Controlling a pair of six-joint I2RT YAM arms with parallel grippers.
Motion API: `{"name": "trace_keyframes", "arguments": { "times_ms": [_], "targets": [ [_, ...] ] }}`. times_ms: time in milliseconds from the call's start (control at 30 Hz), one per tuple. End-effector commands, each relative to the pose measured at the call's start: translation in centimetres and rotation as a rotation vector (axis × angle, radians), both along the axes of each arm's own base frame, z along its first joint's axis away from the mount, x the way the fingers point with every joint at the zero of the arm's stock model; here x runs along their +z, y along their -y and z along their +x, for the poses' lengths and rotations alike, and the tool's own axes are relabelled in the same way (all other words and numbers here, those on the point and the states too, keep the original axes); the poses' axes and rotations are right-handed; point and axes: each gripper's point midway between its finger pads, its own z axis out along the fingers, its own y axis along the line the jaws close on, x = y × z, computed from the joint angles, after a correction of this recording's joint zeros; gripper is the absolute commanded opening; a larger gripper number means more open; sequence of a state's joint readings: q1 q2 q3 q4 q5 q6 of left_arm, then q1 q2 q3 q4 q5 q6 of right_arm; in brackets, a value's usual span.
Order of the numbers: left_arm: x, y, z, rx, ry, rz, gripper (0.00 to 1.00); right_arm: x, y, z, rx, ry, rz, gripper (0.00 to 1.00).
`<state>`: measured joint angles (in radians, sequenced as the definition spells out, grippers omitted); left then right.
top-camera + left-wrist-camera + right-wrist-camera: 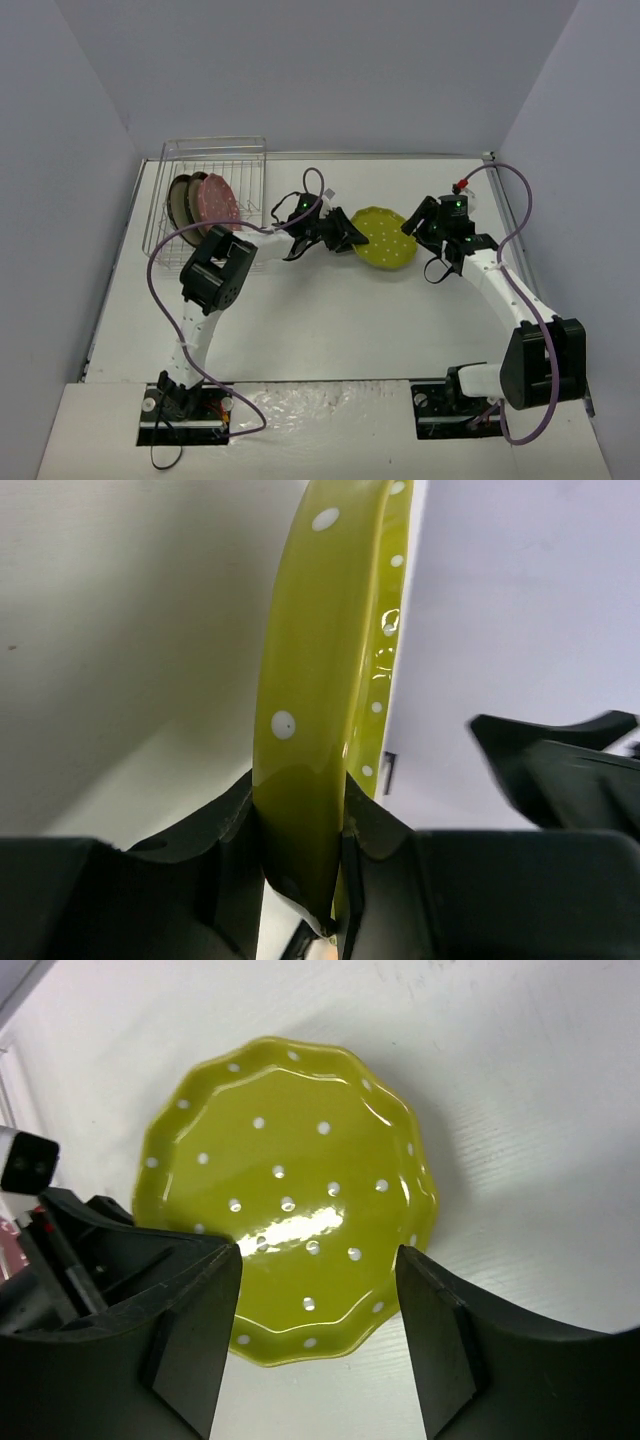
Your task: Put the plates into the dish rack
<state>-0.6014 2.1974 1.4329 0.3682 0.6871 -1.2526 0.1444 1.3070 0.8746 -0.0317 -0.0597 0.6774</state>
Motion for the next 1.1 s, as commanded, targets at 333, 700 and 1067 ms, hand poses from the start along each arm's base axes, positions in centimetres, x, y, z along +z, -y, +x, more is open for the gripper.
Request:
{"name": "trace_keyframes", "arguments": {
  "times_ms": [333,700,1067],
  "targets": [
    [18.2,-5.2,0.5,-0.016,0.562,0.257,0.0,6.7,0.6,0.8,-0.001,0.179,-0.046,0.65],
    [25.3,-16.9,0.3,0.226,0.721,0.696,0.0,6.9,0.8,0.3,0.007,0.187,-0.068,0.65],
    [28.1,-30.2,0.4,0.496,0.693,0.972,0.0,6.0,0.9,0.0,0.015,0.171,-0.08,0.64]
  ]
}}
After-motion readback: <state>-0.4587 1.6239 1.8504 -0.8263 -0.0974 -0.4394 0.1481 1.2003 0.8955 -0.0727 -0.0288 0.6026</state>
